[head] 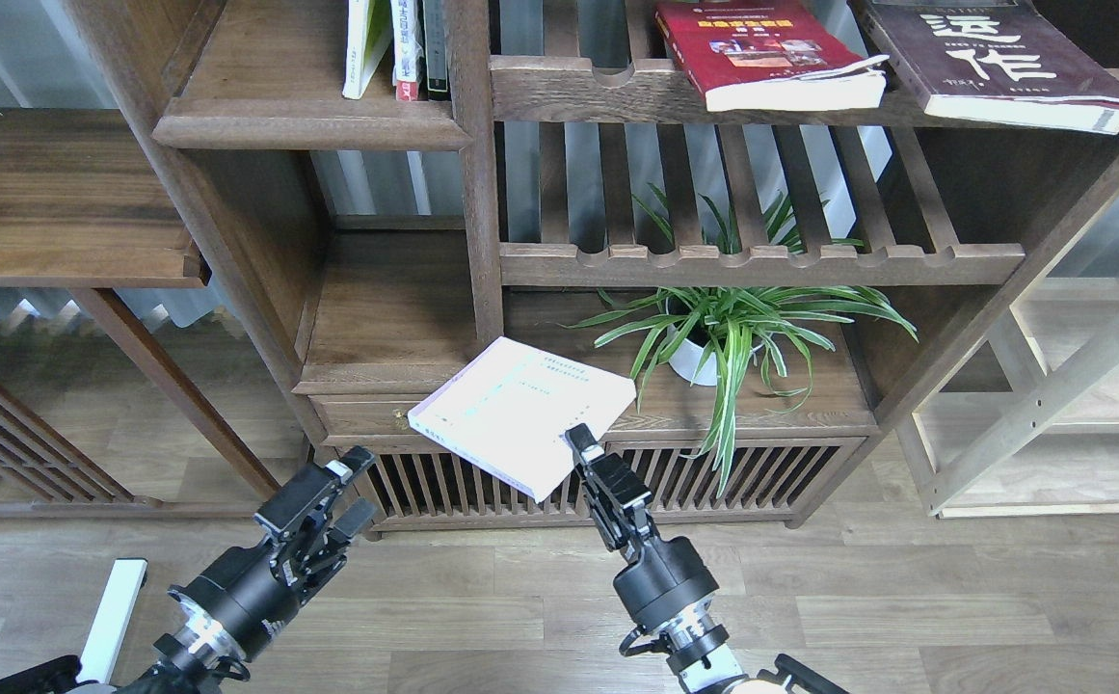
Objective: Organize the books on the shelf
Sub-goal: 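Lower the book toward the left gripper and grasp it with left gripper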
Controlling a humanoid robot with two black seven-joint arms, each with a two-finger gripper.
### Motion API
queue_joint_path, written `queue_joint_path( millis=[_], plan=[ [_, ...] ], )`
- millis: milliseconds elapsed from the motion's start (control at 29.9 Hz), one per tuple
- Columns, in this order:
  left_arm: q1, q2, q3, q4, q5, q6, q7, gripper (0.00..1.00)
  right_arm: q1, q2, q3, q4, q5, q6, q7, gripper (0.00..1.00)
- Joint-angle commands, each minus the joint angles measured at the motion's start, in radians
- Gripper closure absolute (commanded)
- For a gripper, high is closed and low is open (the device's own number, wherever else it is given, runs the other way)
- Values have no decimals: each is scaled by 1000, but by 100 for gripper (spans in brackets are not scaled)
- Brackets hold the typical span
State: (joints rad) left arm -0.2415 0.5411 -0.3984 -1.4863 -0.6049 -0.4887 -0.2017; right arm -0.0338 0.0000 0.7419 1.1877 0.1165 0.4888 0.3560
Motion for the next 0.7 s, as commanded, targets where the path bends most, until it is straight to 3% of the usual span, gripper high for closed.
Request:
queue_joint_path(
  millis=[0,401,669],
  plan=[
    [-4,-27,1,14,-3,0,-2,5,0,0,-6,9,0,0,1,74],
    [-4,-69,3,23,-36,0,-4,7,0,0,-75,36,0,0,3,75],
    [-8,-75,4,31,-38,0,-4,18,0,0,-90,38,0,0,3,75]
  ],
)
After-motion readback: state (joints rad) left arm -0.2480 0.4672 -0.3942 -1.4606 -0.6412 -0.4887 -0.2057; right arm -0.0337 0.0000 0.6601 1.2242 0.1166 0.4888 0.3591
